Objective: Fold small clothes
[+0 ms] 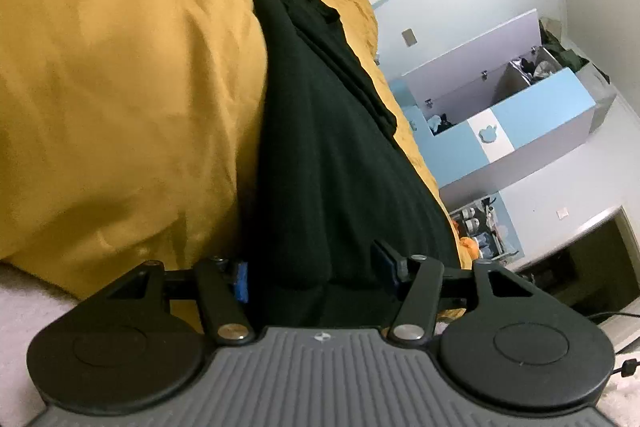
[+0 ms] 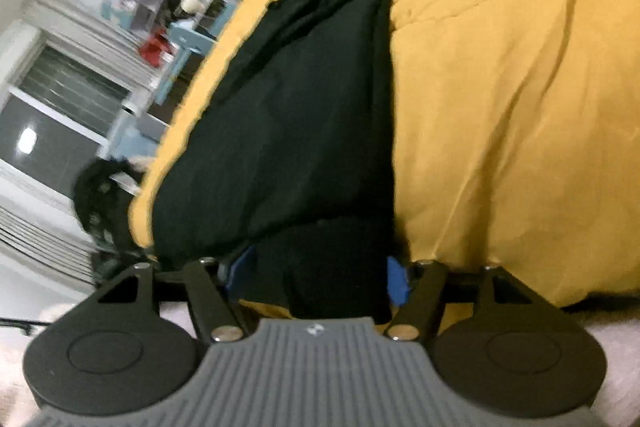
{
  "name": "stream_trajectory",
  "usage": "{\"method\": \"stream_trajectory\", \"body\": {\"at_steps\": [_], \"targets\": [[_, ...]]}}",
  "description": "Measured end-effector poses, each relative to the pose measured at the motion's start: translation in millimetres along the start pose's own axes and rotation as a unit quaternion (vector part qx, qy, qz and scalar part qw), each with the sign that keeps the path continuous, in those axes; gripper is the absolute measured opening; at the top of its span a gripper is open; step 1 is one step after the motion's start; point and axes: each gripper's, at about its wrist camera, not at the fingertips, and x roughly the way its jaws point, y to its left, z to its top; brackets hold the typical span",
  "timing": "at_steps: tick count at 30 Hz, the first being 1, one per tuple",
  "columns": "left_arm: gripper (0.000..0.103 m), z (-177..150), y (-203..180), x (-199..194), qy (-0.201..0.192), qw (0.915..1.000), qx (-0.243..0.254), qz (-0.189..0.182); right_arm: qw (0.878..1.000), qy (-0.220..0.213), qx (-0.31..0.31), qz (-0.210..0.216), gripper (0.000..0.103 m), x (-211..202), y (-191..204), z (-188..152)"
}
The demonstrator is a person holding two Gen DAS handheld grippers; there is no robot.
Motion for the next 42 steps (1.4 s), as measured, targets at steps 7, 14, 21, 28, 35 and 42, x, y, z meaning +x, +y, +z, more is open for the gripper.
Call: {"method": "stream_trajectory", "body": {"at_steps": [7,14,21,28,35,42], "targets": [[0.037,-7,-20,-10,-0.012,0.9989,0.042,-0.020,1.000,0.002,-0.009,-0.009,0.038,-12,13,0],[0.010,-11,-31,-20,-0.027,0.9980,-0.057,0.012,1.000,-0.001,-0.014,0.000,0.026,-28,22,8],[0.007,-2,-38,-25,-0.058,0.9946,-0.085,-0.015,0.999,-0.025,0.002,0.032,0.016,-41,24,15],[0.007,9,-37,-10,-0.064,0.9896,-0.117,-0.055,0.993,-0.075,0.032,0.080,0.011,-35,34,27],[0.007,48,-48,-6,-0.096,0.9899,-0.073,-0.074,0.986,-0.121,0.046,0.103,0.010,-17,54,63],[0.007,132,-54,16,-0.140,0.9827,-0.056,-0.107,0.966,-0.213,0.093,0.118,0.009,2,54,146]]}}
